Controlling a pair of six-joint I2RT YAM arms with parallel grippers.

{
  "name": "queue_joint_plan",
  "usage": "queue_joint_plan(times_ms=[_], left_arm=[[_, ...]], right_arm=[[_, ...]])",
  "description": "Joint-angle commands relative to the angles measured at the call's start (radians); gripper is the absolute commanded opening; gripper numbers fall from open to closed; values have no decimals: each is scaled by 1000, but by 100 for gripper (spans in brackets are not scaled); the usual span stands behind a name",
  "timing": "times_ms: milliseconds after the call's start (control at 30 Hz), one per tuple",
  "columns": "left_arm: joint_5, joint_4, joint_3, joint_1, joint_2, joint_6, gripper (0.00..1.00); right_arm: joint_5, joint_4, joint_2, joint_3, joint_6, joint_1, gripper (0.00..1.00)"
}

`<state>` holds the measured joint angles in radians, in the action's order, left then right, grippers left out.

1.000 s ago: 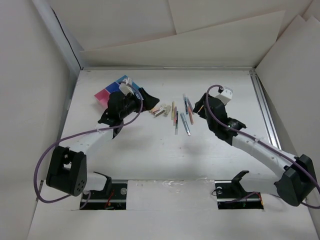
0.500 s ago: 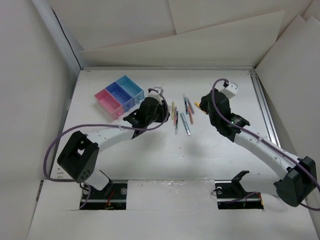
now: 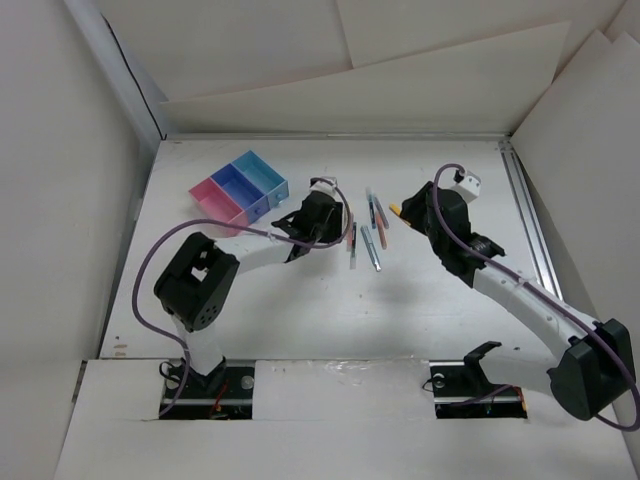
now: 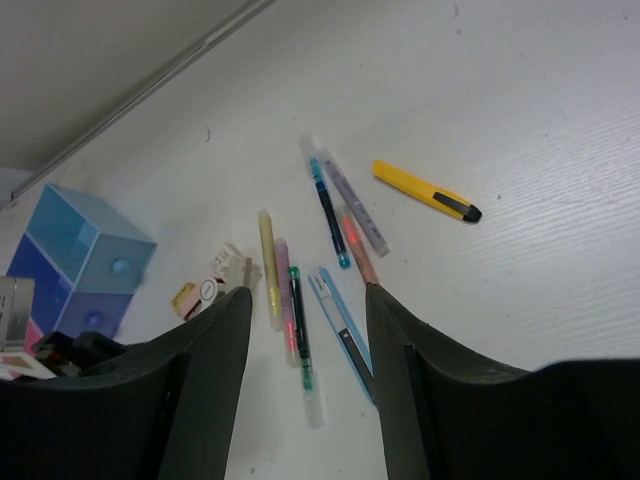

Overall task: Sort the stationery into containers
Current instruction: Pick up the stationery from the center of the board.

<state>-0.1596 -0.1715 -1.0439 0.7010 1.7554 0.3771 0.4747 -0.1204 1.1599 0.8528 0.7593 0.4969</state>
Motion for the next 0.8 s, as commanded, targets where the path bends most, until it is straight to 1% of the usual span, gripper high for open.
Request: queue_joint_plan(times_ms=[0, 100, 133, 400, 467, 567, 667, 733, 767], left_arm=[[-28, -5, -77, 0, 35, -37, 47], [-18, -5, -110, 0, 56, -47, 47], [-18, -5, -123, 0, 70, -47, 47], [-27, 15, -223, 0, 159, -79, 43], [-37, 26, -241, 0, 185, -90, 43], [-73, 35, -268, -9, 208, -90, 41], [-74, 46, -294, -9, 236, -90, 41], [-84, 55, -318, -9, 248, -90, 37], [-98, 55, -327, -9, 257, -90, 37]], right_arm=[[-33, 64, -6, 3, -11, -6, 55], [-42, 64, 4, 3, -11, -6, 55], [-42, 64, 4, 3, -11, -6, 54], [-51, 73, -15, 3, -11, -6, 51], [-51, 73, -16, 3, -11, -6, 51], [-61, 73, -35, -6, -11, -15, 48], [-70, 82, -55, -15, -11, -15, 47], [-70, 91, -65, -15, -11, -15, 47], [-79, 91, -65, -15, -11, -15, 47]])
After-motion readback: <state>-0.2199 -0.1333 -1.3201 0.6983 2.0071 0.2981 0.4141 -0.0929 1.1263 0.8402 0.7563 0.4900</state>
